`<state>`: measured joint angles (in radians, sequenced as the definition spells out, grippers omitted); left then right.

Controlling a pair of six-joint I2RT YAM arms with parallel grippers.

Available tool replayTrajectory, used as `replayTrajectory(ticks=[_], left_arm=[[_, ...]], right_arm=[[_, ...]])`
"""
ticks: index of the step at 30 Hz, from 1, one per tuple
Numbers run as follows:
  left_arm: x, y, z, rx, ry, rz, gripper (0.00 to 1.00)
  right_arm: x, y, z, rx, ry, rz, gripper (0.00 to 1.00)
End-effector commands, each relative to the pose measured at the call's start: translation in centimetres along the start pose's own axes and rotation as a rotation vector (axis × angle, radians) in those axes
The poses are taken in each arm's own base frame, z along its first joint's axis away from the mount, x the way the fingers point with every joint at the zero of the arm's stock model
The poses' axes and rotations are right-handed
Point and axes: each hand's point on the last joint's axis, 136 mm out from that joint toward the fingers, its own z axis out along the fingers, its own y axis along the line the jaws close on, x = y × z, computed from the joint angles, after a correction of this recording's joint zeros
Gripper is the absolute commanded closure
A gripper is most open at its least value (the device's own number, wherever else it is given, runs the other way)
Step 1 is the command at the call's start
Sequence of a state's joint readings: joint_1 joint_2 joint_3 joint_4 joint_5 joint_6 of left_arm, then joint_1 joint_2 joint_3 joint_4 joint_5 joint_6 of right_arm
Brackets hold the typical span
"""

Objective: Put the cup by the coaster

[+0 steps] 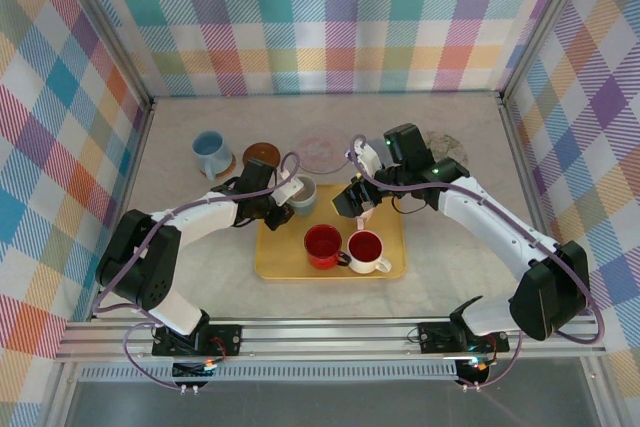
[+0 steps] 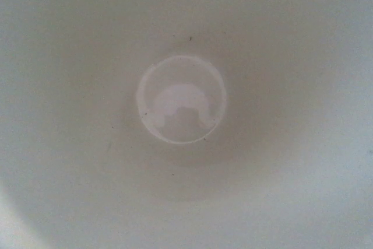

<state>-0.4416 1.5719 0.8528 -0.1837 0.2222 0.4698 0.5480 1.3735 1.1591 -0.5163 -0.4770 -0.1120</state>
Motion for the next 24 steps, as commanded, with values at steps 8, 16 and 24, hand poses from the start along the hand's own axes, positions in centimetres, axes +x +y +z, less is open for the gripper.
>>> replayTrajectory(ticks=[8,16,24], left_arm=[[-2.0,1.6,-1.7,-0.089,-0.123,-0.052,1.0],[-3.6,2.8,-3.8,-0.161,-0.19,-0.112,1.0],[-7.6,4.4,-8.1,-0.235,-0.296,-0.203,1.0]], right_arm=[[-0.5,-0.8,-0.3,0.048,-0.04,-0.024,0.01],[-0.7,-1.0,-0.9,0.082,-0.069,-0.045,0.01],[-1.7,-1.9,-2.1,0.169,-0.124,-0.082,0.01]])
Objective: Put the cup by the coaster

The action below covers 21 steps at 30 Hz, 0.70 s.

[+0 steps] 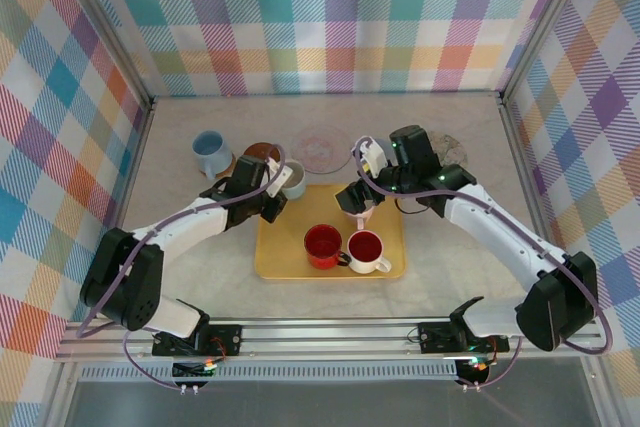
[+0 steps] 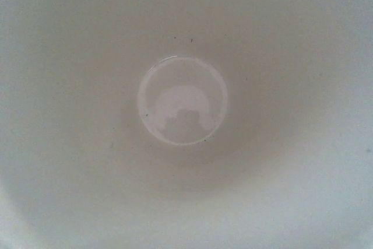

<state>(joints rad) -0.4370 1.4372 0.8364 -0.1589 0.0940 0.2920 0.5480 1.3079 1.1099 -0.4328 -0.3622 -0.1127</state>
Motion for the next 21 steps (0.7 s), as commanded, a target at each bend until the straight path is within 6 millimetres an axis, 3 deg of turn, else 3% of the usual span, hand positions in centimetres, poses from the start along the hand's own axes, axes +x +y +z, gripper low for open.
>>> replayTrajectory(ticks=[1,10,16,21], left_arm=[[-6.8,1.8,-4.1,-0.069,-0.217,-0.074,1.0],[-10.6,3.3,-7.0,-0.125,-0.226,-0.175,1.0],[-11.0,5.7,-7.7,-0.249,-0.184,-0.262,1.0],[-10.3,7.7,-6.9,-0.316,-0.041,-0.326,1.0]], right_arm=[[-1.0,-0.7,-0.9,0.058,-0.057,-0.038,0.01],[-2.9,-0.4,-2.2,0.075,-0.146,-0.092,0.01],[-4.3,0.0,-2.6,0.06,-0.193,-0.103,0.01],[-5.5,0.3,-2.2,0.023,-0.19,-0.087,0.01]])
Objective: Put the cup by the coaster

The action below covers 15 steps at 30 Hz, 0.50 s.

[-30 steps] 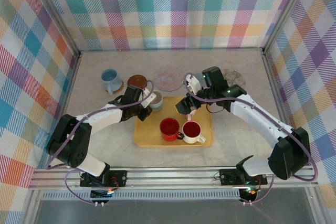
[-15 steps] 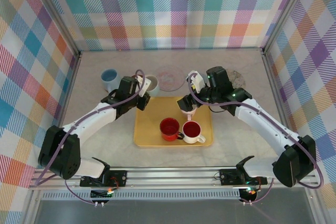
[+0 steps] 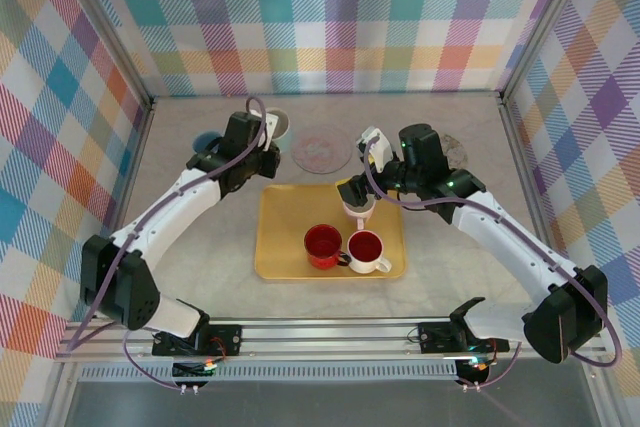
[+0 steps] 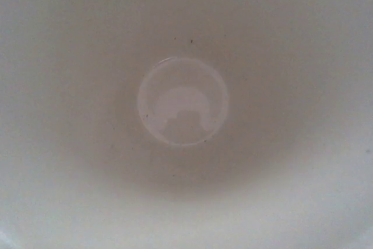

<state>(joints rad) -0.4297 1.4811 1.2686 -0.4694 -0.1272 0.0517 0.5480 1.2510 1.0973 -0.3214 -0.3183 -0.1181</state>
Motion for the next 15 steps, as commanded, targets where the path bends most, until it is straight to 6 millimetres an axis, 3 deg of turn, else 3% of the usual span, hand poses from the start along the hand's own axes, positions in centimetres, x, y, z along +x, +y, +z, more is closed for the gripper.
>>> replayTrajectory(ticks=[1,9,15], left_arm=[[-1.3,2.8,-0.1,-0.102,0.052,-0.092,1.0],[-0.4,4.3,3.2,-0.101,0.128,-0.202,1.0],[0.1,5.3,6.3,-0.099,0.139,-0.242,1.0]], right_arm=[[-2.6,0.5,-0.1,-0.045,-0.052,-0.009,0.01],[-3.7,1.0,1.4,-0.128,-0.016,0.047,0.01],[-3.4,0.5,2.7,-0.134,0.019,0.068,0.01]])
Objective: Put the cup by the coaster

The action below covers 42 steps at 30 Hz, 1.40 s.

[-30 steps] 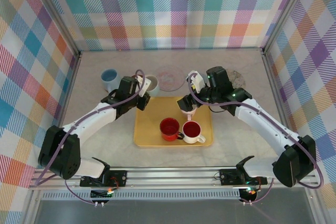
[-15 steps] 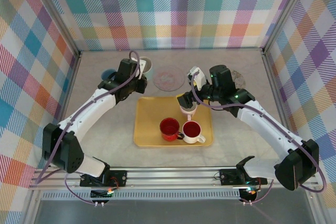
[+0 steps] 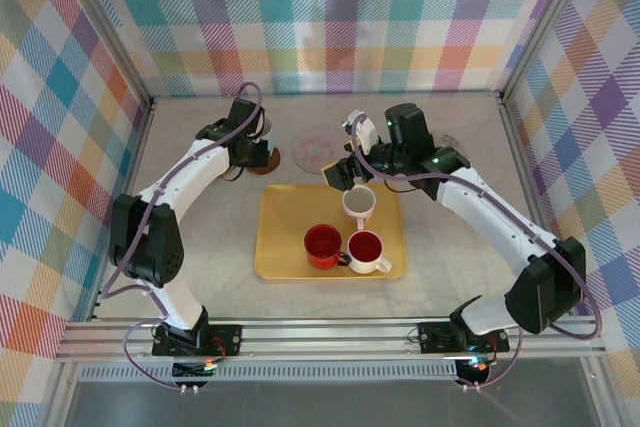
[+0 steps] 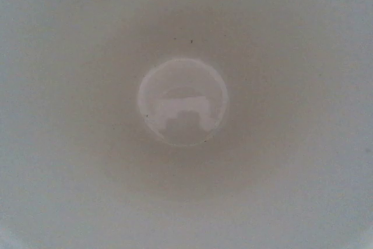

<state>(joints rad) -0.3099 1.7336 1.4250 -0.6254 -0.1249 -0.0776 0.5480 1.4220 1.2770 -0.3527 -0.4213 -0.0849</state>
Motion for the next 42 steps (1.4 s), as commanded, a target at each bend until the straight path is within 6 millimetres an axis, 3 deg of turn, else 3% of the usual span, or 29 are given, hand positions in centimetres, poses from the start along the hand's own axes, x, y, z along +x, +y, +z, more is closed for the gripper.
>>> replayTrajectory(ticks=[1,10,22,32,42], left_arm=[[-3.5,0.0,-0.1,0.023,-0.107,-0.063,1.0],[-4.4,1.6,3.5,-0.015,-0.099,-0.099,1.0],[-3.8,1.6,6.2,0.029,-0.072,-0.112,1.0],[-2.8,1.6,7.3,0.021,-0.026,-0.096,1.0],[-1.8,2.1,8.0,-0.013,0.007,-0.087,0.81]], right_arm=[[-0.4,0.1,0.2,-0.027,0.014,0.028,0.01],[0.4,-0.6,1.2,-0.024,0.05,0.038,0.01],[0.9,-0.4,1.7,-0.048,0.063,0.04,0.01],[1.5,-1.0,1.7,-0.02,0.089,0.025,0.01],[1.7,-0.9,1.5,-0.014,0.092,0.014,0.01]])
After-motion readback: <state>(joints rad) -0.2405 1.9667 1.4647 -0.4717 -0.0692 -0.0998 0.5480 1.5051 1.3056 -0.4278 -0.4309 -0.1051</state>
